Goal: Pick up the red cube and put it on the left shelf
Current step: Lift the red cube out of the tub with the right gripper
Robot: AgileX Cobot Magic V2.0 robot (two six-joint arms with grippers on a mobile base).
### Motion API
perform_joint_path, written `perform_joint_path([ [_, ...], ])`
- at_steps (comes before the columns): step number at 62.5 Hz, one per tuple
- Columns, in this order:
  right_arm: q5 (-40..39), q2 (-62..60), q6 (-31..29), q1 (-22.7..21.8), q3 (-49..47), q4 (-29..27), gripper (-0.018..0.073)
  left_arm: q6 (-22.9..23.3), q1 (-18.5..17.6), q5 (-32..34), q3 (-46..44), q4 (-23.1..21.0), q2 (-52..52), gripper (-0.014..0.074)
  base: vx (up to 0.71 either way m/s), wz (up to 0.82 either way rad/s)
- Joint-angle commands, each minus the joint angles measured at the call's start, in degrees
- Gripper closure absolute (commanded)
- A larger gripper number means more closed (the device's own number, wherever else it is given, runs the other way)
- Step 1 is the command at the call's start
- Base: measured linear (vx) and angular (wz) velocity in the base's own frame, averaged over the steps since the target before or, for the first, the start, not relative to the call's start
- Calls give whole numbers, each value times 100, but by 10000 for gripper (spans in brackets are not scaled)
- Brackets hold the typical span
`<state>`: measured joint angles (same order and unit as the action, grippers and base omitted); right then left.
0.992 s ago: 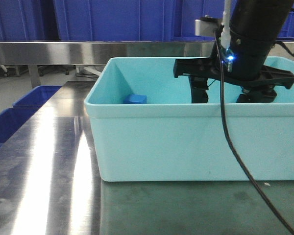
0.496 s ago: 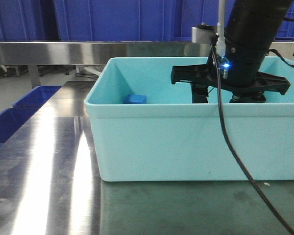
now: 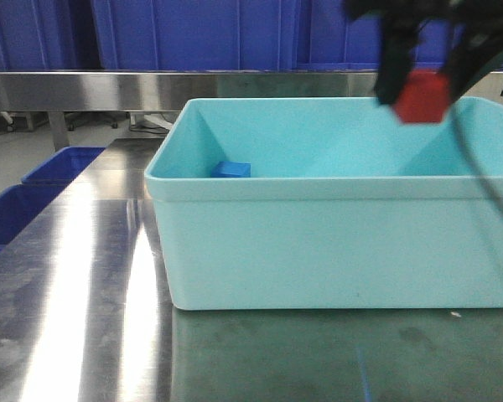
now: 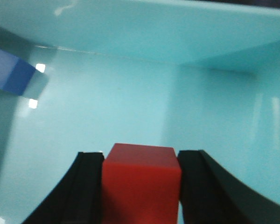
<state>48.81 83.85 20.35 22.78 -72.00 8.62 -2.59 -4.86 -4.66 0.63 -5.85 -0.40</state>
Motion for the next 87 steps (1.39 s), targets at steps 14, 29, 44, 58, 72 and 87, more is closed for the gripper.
perform_joint_path([
  [14, 296, -2106, -755, -710, 326, 669, 440, 31, -32, 502, 136, -21, -70, 495, 0, 0],
  [29, -220, -4027, -959, -1026, 1771, 817, 440, 31, -32, 502, 136, -21, -70, 495, 0, 0],
  [44, -663, -5907, -959, -1026, 3070, 841, 440, 31, -32, 502, 136, -21, -70, 495, 0, 0],
  [58, -745, -7392, -959, -1026, 3864, 841, 440, 31, -32, 502, 136, -21, -70, 495, 0, 0],
  [72, -623, -7818, -959, -1026, 3989, 847, 440, 31, -32, 502, 136, -21, -70, 495, 0, 0],
  [87, -555, -7818, -959, -1026, 3989, 880, 440, 31, -32, 502, 136, -21, -70, 495, 0, 0],
])
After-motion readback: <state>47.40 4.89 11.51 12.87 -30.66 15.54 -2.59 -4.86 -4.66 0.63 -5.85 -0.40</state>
